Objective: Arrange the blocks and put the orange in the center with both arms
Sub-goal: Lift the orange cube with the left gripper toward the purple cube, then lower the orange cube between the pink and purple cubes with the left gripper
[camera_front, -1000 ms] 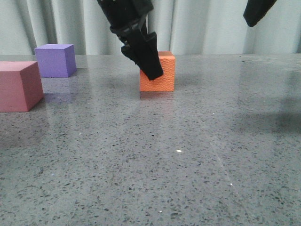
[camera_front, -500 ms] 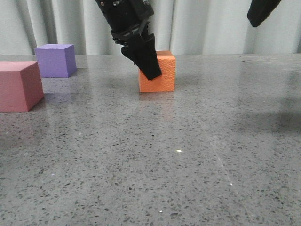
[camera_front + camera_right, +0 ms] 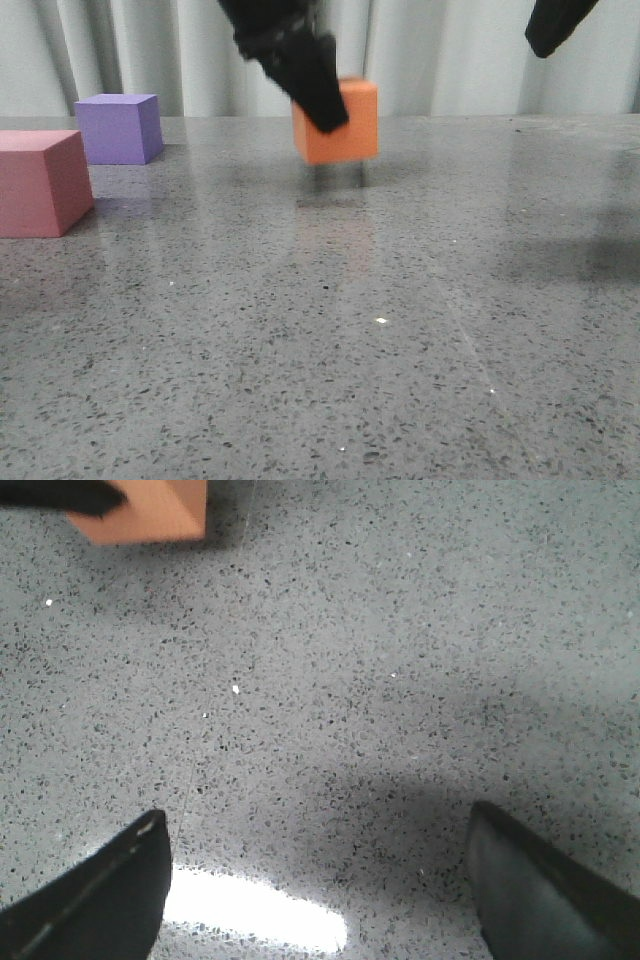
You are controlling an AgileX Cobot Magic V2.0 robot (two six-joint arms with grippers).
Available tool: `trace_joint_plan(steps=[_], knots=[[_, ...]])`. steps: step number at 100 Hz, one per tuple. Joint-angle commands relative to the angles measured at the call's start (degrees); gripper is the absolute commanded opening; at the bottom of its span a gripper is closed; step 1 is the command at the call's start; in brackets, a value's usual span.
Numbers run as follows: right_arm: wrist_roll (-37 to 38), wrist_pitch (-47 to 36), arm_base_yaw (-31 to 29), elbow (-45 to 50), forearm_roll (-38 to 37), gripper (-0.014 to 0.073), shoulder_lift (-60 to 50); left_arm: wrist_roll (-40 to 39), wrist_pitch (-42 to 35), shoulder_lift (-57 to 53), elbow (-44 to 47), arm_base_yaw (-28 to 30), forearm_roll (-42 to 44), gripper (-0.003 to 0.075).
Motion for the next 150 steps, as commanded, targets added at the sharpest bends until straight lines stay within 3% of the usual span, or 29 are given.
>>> trace_joint_plan(steps=[1, 34, 53, 79, 122, 150], knots=[[-0.5, -2.64, -0.19, -1.38, -1.07, 0.0591, -1.49, -10.12, -2.48, -5.55, -4.22, -0.16, 0.83, 0.0187], [-0.5, -1.11, -0.19, -1.38, -1.07, 0.0591, -1.49, -37.93, 5.25, -10.14, -7.81, 4.93, 6.79, 0.019], [-0.5, -0.93, -0.19, -1.38, -1.02, 0.0591, -1.49, -48.71, 9.81, -11.99, -7.68, 7.09, 13.73, 0.019], [-0.5, -1.13, -0.19, -1.38, -1.02, 0.0591, -1.49, -57.19, 9.81, -15.39, -5.83, 7.09, 20.42, 0.019], [-0.5, -1.35, -0.19, -1.38, -1.02, 0.0591, -1.49, -68.2, 9.6, -21.52, 12.5, 7.09, 32.35, 0.019], [-0.5, -1.66, -0.19, -1.38, -1.02, 0.0591, -1.49, -73.32, 5.84, -21.41, 16.87, 7.09, 34.09, 0.019]])
